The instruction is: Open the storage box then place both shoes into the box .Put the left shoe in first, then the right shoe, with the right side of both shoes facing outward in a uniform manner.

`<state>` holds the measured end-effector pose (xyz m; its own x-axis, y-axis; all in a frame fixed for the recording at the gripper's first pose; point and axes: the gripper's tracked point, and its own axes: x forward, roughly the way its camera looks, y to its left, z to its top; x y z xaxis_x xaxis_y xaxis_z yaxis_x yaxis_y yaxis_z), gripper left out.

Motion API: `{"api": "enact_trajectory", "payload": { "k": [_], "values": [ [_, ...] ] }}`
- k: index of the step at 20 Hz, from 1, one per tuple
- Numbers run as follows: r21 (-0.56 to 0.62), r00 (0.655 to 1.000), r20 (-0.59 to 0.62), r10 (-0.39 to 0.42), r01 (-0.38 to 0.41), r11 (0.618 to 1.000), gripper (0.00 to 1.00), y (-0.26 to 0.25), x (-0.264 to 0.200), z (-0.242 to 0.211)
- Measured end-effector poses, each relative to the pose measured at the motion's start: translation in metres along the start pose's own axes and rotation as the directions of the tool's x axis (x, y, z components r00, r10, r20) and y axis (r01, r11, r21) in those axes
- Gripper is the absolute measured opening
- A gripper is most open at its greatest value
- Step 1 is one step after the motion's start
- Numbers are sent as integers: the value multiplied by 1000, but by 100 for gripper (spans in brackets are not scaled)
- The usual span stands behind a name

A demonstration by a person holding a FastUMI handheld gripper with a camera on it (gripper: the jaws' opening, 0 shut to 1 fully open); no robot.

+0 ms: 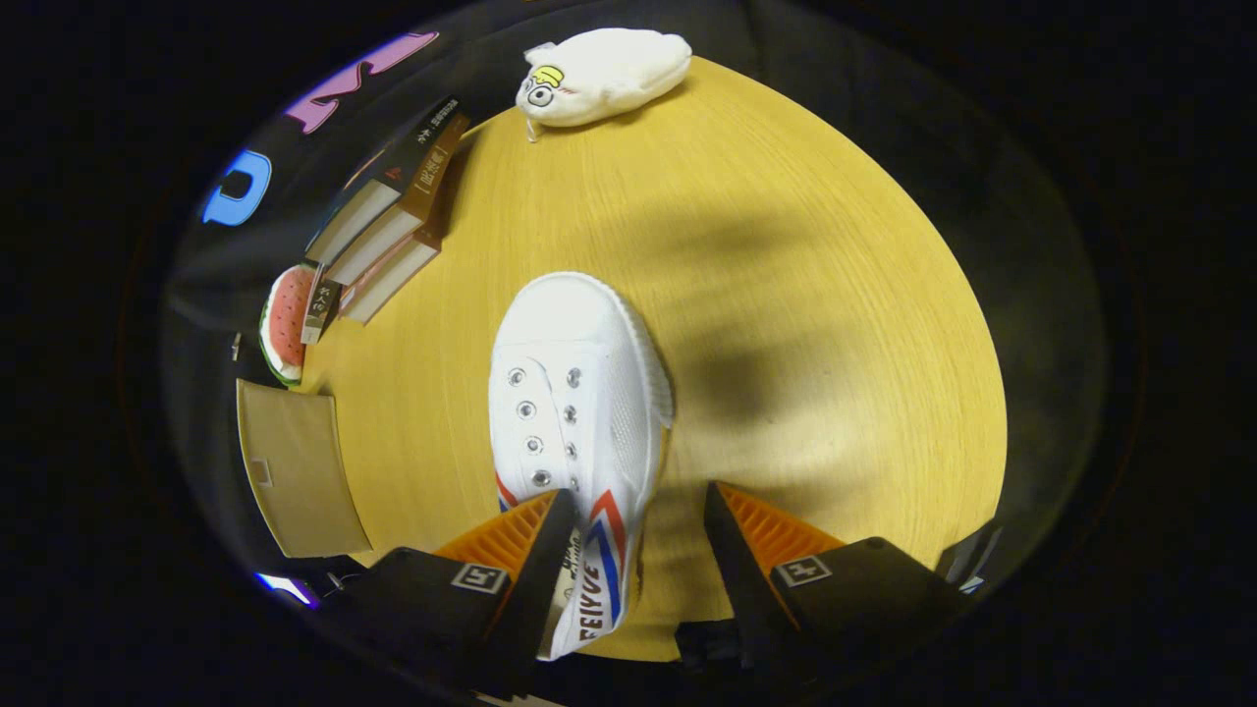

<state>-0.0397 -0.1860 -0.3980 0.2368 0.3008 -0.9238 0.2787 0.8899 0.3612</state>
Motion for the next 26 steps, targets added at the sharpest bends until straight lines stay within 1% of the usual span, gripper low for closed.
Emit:
{"api": "enact_trajectory", "payload": {
  "k": [1, 2, 4, 5, 6, 7, 8, 9, 10, 15, 18, 23, 26],
  "values": [
    [36, 1000, -3, -21, 21, 999, 67, -1, 0, 0],
    [50, 1000, -4, -26, 26, 998, 52, 1, 2, 1],
    [52, 1000, -7, -4, 5, 999, 50, -1, -1, 0],
    [92, 1000, -5, 9, -8, 996, 45, -1, -4, 1],
    [151, 1000, 2, 21, -21, 988, 34, -1, -5, 1],
    [177, 999, 4, 41, -41, 983, 26, -1, -5, 3],
    [172, 998, 5, 58, -58, 983, 16, 0, -5, 1],
    [182, 998, 16, 65, -67, 981, 16, 2, -5, 0],
    [177, 998, 17, 69, -71, 982, 12, 5, -9, -4],
    [218, 994, 26, 111, -114, 969, 12, 43, -26, -14],
    [208, 991, 45, 129, -136, 969, 12, 77, -45, -13],
    [159, 983, 81, 165, -177, 971, 12, 158, -76, -14],
    [128, 977, 94, 192, -203, 971, 11, 218, -88, -16]
  ]
}}
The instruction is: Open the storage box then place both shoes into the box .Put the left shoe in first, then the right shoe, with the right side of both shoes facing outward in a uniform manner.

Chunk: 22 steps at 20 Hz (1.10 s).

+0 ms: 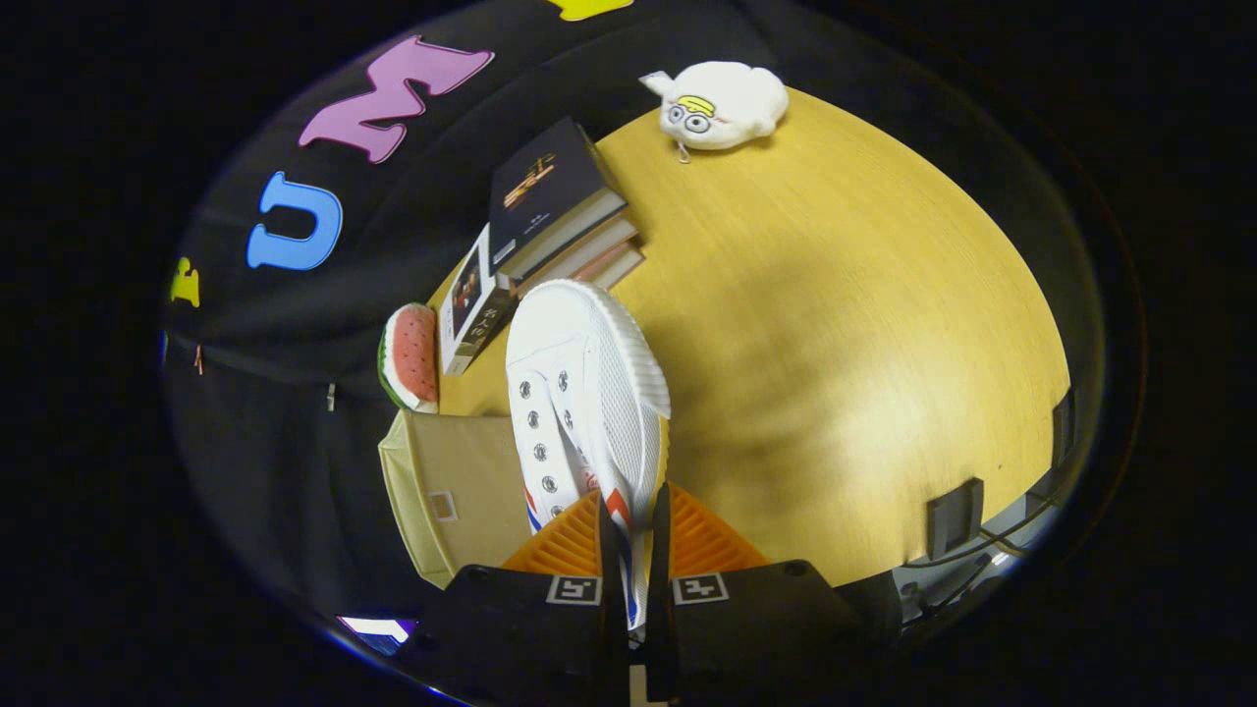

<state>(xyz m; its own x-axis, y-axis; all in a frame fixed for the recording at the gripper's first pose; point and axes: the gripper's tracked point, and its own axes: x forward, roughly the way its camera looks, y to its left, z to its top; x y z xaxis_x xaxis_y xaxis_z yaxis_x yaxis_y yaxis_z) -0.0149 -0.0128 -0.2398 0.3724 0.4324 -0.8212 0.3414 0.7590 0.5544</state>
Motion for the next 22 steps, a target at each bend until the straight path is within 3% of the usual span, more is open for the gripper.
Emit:
{"api": "enact_trajectory", "payload": {
  "k": [10, 14, 22],
  "values": [
    [-27, 995, 21, 100, -99, 995, 11, 165, 11, -44],
    [-42, 992, -30, 120, -122, 992, 12, 202, 26, -84],
    [-107, 992, -109, 65, -77, 991, 12, 228, 62, -130]
  ]
}}
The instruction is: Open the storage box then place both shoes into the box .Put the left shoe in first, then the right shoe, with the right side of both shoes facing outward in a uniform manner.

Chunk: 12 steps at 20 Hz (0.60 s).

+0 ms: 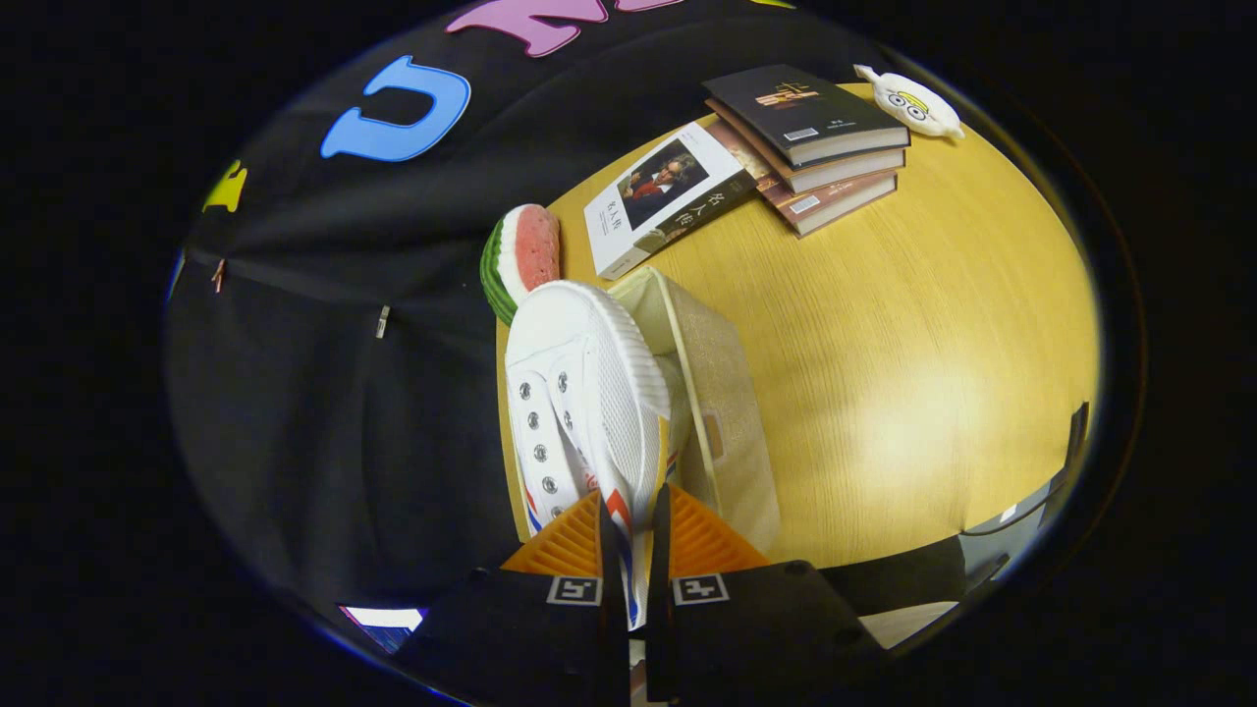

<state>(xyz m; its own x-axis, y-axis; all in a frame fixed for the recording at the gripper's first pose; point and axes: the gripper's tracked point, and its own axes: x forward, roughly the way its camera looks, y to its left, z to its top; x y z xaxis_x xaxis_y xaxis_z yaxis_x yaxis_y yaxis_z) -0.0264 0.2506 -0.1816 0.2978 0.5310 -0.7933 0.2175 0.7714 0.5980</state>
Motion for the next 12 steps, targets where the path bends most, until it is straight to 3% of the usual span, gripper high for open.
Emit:
{"api": "enact_trajectory", "payload": {
  "k": [3, 5, 7, 8, 12],
  "values": [
    [-1, 1000, -12, 19, -19, 1000, 15, 6, 7, 1],
    [9, 996, 19, 86, -86, 996, 47, 24, 2, 12],
    [-25, 994, 65, 83, -82, 996, 93, 20, -9, 25],
    [-42, 994, 88, 71, -68, 997, 98, 17, -11, 33],
    [-130, 979, 203, 32, -5, 992, 99, -7, -42, 57]
  ]
}}
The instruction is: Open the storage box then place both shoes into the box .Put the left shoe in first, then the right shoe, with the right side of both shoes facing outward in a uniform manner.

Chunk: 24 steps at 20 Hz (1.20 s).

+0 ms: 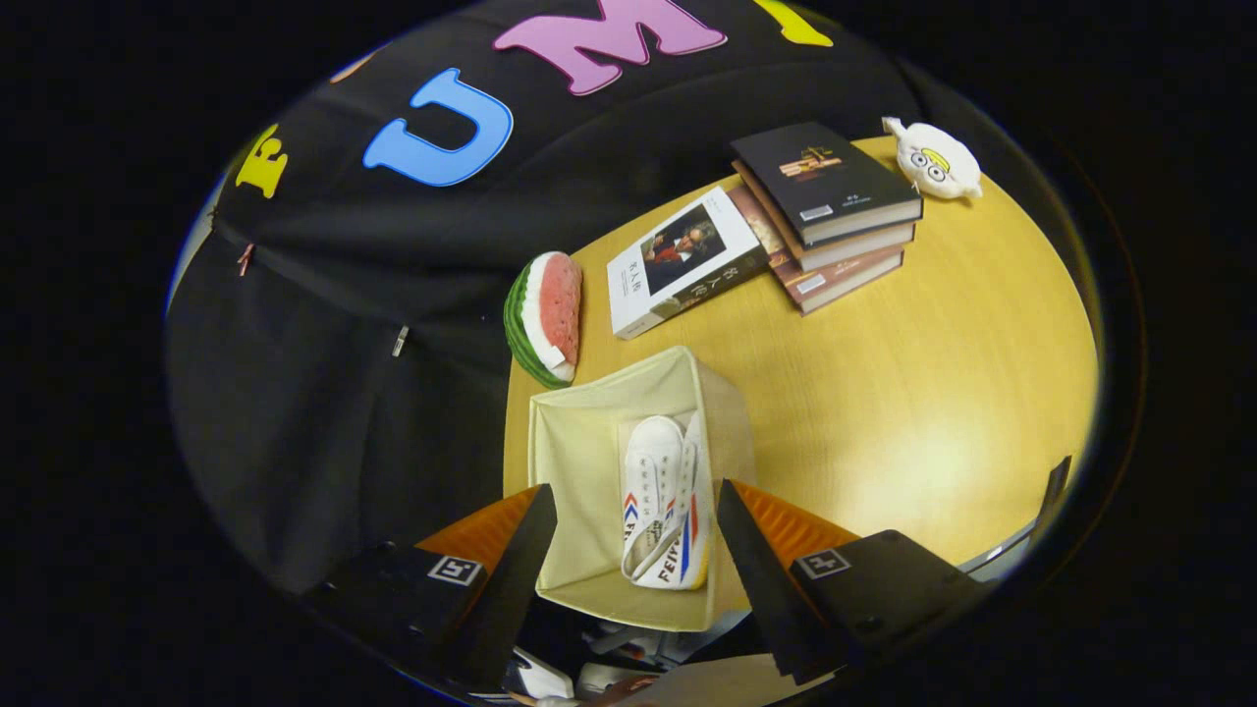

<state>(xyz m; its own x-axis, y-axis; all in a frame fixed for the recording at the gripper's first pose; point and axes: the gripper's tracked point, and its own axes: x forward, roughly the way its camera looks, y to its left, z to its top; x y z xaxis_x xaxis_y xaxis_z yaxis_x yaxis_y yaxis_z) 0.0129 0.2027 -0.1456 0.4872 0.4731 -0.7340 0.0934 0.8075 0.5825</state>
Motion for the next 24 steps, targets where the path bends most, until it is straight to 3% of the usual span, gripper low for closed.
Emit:
{"api": "enact_trajectory", "payload": {
  "k": [5, 11, 16, 24],
  "values": [
    [-100, 981, 193, -9, 29, 995, 99, -26, -53, 47],
    [-257, 915, 403, 31, 80, 963, 99, -62, -114, 90],
    [-407, 802, 590, 93, 195, 892, 99, -74, -175, 137],
    [-451, 634, 756, 163, 324, 832, 99, -85, -249, 182]
  ]
}}
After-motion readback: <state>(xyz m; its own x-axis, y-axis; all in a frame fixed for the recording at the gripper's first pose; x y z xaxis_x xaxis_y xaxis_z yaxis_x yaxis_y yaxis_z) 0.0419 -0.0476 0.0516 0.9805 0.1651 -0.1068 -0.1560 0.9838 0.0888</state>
